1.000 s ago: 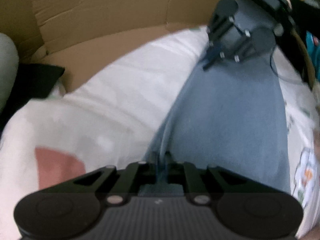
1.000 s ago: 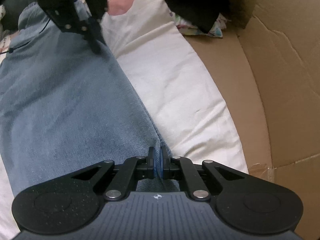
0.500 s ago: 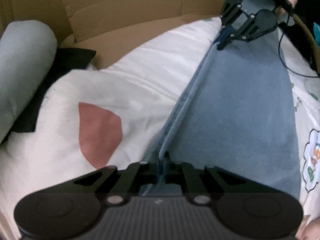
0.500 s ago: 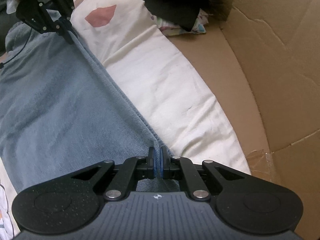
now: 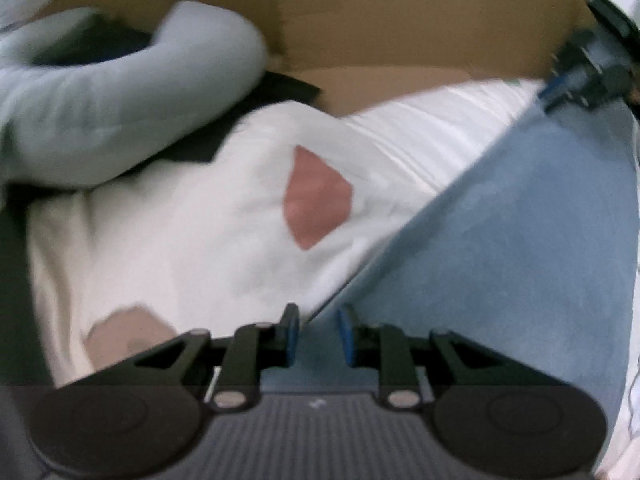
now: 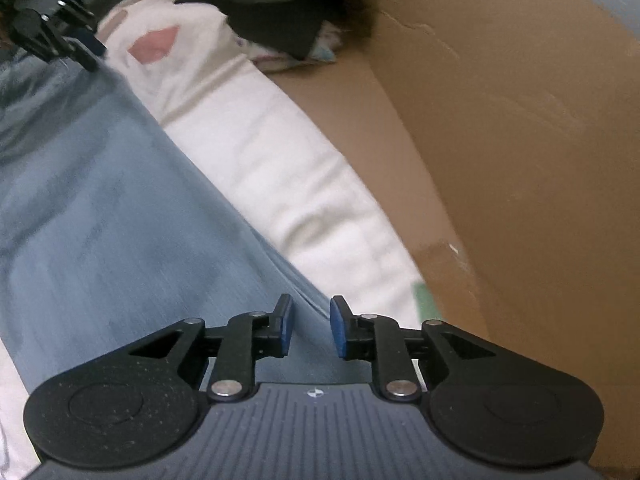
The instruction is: Fold clothes
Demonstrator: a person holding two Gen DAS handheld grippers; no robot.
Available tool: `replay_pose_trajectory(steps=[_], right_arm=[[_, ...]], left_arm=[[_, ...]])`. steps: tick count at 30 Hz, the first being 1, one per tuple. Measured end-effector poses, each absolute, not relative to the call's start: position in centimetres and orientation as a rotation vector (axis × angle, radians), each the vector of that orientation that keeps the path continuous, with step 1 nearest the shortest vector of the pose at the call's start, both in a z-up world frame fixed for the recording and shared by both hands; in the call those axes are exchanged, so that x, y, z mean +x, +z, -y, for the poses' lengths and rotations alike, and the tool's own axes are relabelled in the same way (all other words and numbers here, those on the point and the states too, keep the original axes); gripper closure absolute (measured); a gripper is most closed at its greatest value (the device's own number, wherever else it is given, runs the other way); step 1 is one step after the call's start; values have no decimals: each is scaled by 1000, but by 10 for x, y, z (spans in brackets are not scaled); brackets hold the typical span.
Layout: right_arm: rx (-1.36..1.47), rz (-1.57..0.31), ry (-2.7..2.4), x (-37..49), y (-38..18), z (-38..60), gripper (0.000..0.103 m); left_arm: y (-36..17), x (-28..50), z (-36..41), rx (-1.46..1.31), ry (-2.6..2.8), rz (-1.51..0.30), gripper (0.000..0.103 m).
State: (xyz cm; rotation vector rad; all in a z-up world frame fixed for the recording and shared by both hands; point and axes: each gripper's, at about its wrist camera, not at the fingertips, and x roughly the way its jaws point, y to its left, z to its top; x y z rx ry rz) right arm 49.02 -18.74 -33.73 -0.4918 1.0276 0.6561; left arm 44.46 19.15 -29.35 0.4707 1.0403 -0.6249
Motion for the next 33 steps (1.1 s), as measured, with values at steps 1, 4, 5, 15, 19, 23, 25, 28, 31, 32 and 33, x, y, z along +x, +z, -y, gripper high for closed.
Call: replay_pose_trajectory(steps=[1,4,5,15,19,23,25,28,31,32,33], right_arm=[[-496,-1028,643,488,-338,193,74],[-493,-1031,606,484,-342,210,71],[-494,-1030,598,483,-344,215,69],[-606,-1034,652,484,-357,213,58],[-623,-1051,709,484,-365,209,66],[-619,-1029,694,486,-361,208,103],[-624,-1002,663,484,-358,208,103],[-624,-986,643,482,-354,209,103],[-616,-966,625,481,-350,211,103],[-619,-959,620,481,-350,210,103],[-620,-959,615,482,-352,209,103]], left_arm=[[-292,440,-193,452,-600,-1027,79],[-294,428,-195,405,-528,-997,79],[-295,425,-195,389,-508,-990,79],[-308,395,-184,235,-484,-947,79],[-306,401,-173,215,-515,-935,79],[-301,407,-147,226,-593,-908,79],[-301,410,-131,234,-633,-896,79],[-304,414,-103,251,-697,-886,79],[-308,418,-70,285,-773,-877,79],[-310,419,-58,295,-798,-875,79],[-312,421,-47,304,-819,-874,79]])
